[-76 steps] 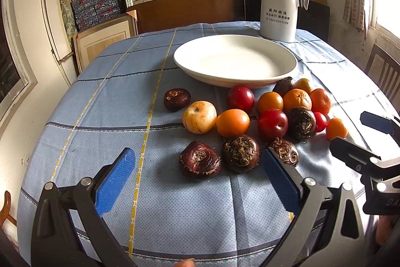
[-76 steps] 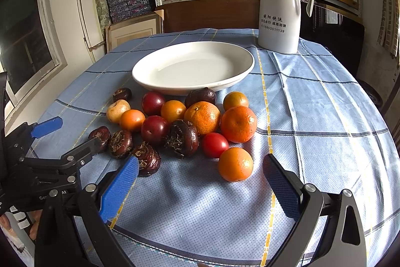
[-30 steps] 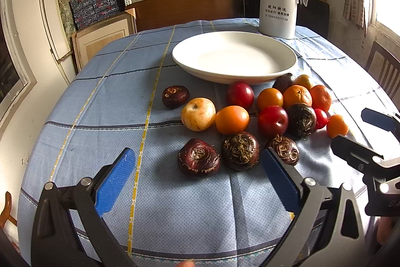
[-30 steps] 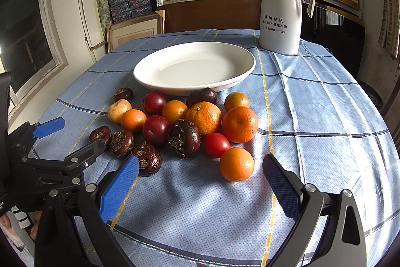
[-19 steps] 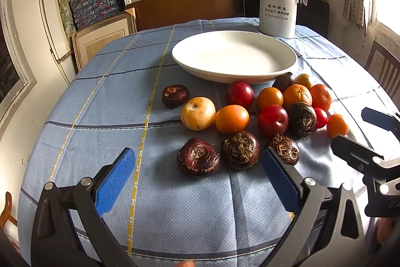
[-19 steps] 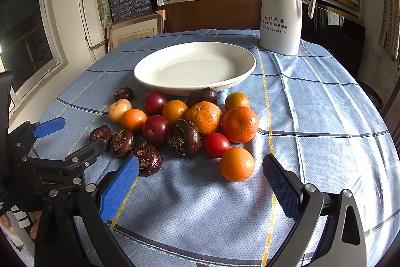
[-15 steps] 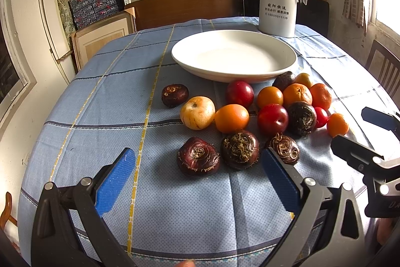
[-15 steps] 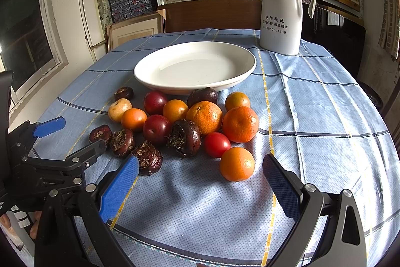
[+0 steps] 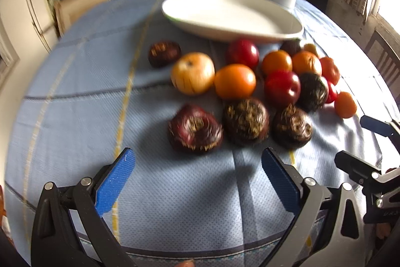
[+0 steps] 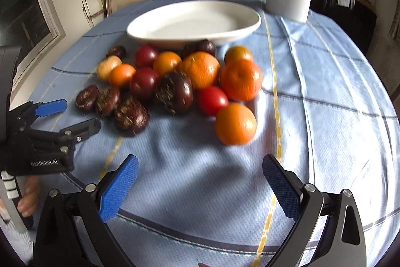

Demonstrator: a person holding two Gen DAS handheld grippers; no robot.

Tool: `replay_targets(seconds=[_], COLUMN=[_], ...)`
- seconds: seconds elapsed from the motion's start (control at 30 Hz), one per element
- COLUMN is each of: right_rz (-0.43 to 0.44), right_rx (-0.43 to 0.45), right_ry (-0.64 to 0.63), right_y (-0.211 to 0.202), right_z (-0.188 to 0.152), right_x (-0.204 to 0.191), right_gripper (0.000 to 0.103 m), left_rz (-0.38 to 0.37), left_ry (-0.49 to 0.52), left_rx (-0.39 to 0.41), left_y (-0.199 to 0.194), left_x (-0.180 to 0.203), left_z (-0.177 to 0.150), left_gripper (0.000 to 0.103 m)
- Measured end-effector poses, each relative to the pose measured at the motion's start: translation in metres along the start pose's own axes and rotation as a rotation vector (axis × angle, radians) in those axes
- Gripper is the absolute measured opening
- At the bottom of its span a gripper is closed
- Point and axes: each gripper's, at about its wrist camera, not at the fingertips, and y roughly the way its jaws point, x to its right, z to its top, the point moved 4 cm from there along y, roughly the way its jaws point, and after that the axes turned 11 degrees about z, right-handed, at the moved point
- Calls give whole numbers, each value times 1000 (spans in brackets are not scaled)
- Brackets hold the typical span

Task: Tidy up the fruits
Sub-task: 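Grasp the dark red round fruit with left tool while right tool grasps a tangerine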

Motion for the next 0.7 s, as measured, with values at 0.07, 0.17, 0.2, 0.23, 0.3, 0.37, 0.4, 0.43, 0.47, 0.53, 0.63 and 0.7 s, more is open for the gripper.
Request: replay_targets(seconds=[0.07,0.17,0.2,0.23,0.3,0.37,0.4,0.43,0.47,0.53,0.63,0.7], right_rz=[5,-16,-32,-51,-41,-15,-8,1,3,6,59,114], right_rx=[-30,-36,-43,-54,-52,-51,-57,-59,-62,-63,-4,81], right_ry=[12,-5,-16,-47,-75,-107,-128,-134,-139,-146,-97,-24], right_y=[4,3,4,6,6,4,4,3,3,2,-7,-21], right_z=[-3,-5,-6,-8,-7,-11,-11,-13,-11,-10,-7,-3], right_x=[7,14,16,17,17,19,18,19,16,15,22,35], right_gripper=[100,100,100,100,100,100,100,100,100,100,100,100], left_rz=[-7,-7,-17,-27,-41,-55,-51,-47,-48,-53,-51,-43], left_ry=[10,49,51,62,91,100,105,108,109,110,112,98], left_rx=[-20,-5,-5,-4,1,4,4,3,2,2,12,40], left_y=[4,3,2,2,2,1,1,2,2,3,5,4], left_x=[-1,-2,-3,-5,-6,-7,-7,-6,-6,-6,-5,-6], left_z=[-2,-6,-7,-7,-7,-10,-10,-6,-5,-3,5,13], left_gripper=[99,99,99,99,99,99,99,99,99,99,99,99])
